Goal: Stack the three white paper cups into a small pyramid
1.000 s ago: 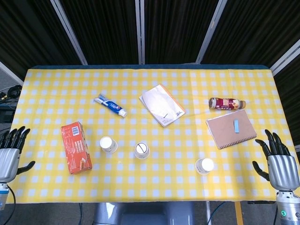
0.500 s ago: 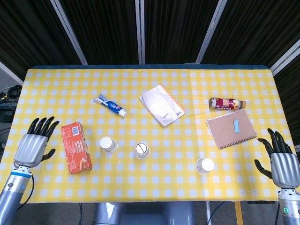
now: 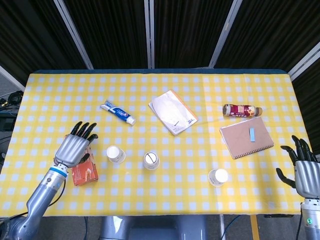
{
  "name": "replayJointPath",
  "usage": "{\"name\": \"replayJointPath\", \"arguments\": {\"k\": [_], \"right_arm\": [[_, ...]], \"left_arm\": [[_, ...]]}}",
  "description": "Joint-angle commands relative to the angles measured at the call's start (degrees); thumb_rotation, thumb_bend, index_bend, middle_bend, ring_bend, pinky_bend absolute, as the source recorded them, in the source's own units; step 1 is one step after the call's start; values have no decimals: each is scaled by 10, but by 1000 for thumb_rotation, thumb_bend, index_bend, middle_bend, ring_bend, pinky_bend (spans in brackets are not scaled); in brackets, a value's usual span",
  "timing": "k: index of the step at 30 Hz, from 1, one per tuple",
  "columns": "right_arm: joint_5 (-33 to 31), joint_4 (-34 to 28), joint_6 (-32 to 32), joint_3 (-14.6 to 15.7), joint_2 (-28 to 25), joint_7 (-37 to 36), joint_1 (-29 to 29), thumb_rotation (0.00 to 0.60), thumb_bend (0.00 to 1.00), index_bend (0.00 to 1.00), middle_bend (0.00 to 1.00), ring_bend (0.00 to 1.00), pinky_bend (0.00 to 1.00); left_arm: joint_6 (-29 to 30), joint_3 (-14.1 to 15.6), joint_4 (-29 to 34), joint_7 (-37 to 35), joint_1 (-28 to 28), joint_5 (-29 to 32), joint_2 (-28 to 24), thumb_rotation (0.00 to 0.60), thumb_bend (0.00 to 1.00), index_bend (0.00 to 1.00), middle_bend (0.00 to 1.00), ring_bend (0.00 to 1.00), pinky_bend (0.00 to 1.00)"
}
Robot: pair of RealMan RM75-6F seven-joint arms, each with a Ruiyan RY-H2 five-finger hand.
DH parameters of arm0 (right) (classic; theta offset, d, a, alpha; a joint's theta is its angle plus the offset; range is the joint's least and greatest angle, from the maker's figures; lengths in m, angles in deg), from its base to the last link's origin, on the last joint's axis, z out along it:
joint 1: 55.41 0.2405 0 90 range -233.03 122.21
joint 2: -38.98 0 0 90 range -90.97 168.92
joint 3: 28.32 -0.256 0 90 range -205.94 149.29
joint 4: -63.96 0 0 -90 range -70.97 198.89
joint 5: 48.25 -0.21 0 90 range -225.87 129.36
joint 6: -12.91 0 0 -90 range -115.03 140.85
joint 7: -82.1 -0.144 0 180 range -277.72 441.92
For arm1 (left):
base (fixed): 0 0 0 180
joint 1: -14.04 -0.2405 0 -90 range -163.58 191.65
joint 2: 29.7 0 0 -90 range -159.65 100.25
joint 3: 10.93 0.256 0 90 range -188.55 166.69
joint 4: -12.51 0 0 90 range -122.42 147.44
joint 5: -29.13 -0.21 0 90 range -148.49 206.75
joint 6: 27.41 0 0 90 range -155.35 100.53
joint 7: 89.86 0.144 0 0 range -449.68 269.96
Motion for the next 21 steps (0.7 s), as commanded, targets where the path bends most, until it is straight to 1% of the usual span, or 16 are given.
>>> {"name": "replayJointPath", "arguments": {"k": [1, 6, 8, 12, 19, 21], "right_arm": [[-4, 3, -4, -1, -1, -6, 1, 600, 161, 292, 49, 0, 276], [-11, 8, -11, -3, -3, -17, 2, 600, 161, 292, 49, 0, 276], [-13, 9, -12, -4, -4, -21, 2, 600, 161, 292, 49, 0, 276], [-17, 13, -14, -6, -5, -29, 2, 600, 160, 292, 49, 0, 277], [-20, 16, -17, -7, -6, -34, 3, 600, 160, 293, 49, 0, 279], [-21, 16, -18, -7, -6, -34, 3, 600, 160, 293, 49, 0, 280]], "left_arm": [[-21, -8, -5, 54, 37, 52, 32, 600, 329, 217, 0, 0, 0], [-28, -6, -11, 105, 73, 112, 62, 600, 329, 156, 0, 0, 0], [-30, -3, -13, 123, 86, 132, 72, 600, 329, 154, 0, 0, 0], [-27, 4, -19, 144, 108, 167, 90, 600, 329, 222, 0, 0, 0], [-26, 15, -30, 142, 127, 186, 112, 600, 333, 309, 0, 0, 0], [-23, 18, -34, 139, 131, 188, 118, 600, 336, 362, 0, 0, 0]]}}
